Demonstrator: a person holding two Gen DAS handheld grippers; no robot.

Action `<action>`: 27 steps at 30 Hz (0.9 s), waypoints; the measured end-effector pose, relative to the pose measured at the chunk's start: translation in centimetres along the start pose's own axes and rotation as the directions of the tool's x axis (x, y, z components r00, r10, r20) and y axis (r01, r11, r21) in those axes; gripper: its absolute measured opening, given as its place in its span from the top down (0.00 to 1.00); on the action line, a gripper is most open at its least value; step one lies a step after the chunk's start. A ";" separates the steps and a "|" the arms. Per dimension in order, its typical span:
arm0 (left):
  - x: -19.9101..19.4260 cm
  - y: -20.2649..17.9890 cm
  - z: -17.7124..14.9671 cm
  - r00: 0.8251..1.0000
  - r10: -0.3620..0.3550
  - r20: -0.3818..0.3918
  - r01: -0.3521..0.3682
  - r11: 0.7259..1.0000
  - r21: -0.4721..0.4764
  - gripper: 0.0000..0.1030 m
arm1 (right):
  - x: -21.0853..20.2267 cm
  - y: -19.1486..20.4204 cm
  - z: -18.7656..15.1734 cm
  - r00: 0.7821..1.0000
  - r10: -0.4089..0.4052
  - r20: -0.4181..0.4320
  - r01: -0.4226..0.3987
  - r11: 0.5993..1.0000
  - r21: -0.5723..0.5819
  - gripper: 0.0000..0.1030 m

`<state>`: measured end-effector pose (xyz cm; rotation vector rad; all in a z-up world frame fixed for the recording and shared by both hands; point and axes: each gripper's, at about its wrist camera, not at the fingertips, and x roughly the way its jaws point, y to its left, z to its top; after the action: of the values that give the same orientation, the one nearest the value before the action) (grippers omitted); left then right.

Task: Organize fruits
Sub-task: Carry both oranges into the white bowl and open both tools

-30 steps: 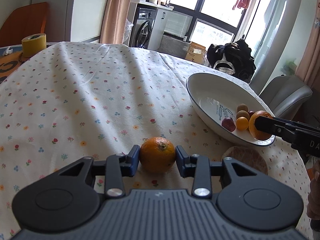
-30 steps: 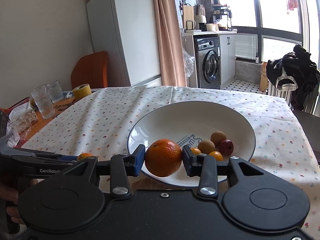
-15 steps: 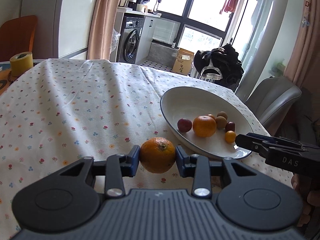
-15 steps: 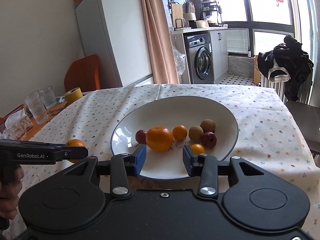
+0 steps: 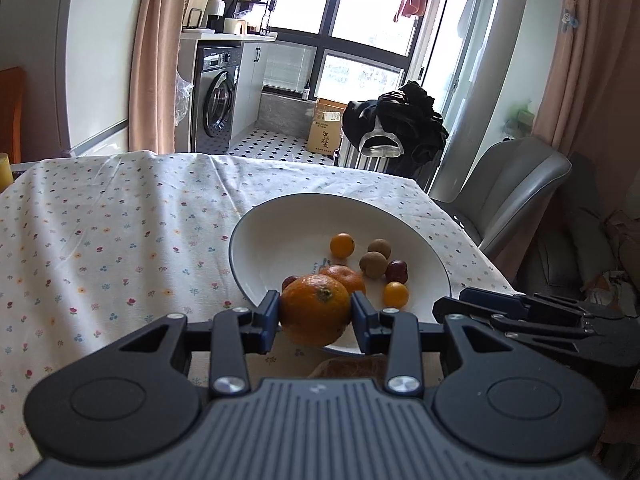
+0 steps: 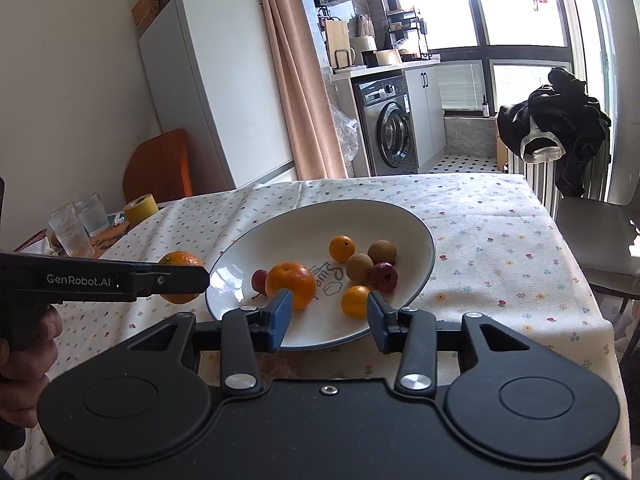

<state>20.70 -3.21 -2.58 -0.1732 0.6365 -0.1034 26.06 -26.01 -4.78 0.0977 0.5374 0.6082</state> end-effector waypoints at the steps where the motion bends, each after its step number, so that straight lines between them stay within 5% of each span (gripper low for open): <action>1: 0.2 -0.3 0.0 1.000 -0.004 -0.001 0.004 1.000 0.006 0.65 | -0.2 -0.2 0.0 1.000 -0.002 0.003 0.002 1.000 0.003 0.60; 22: -0.4 -0.7 0.0 1.000 0.031 -0.003 -0.031 0.999 0.022 0.61 | -1.7 -0.5 -0.2 1.000 -0.007 0.013 0.007 1.000 0.006 0.59; 27: -1.8 -0.3 -0.3 0.998 0.060 0.009 -0.060 0.998 0.023 0.49 | -2.0 0.3 -0.4 1.000 0.011 0.018 -0.011 1.000 -0.001 0.59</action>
<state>19.10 -3.26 -1.74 -0.1324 0.6318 -0.0521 24.34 -26.91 -4.13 0.1056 0.5197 0.6177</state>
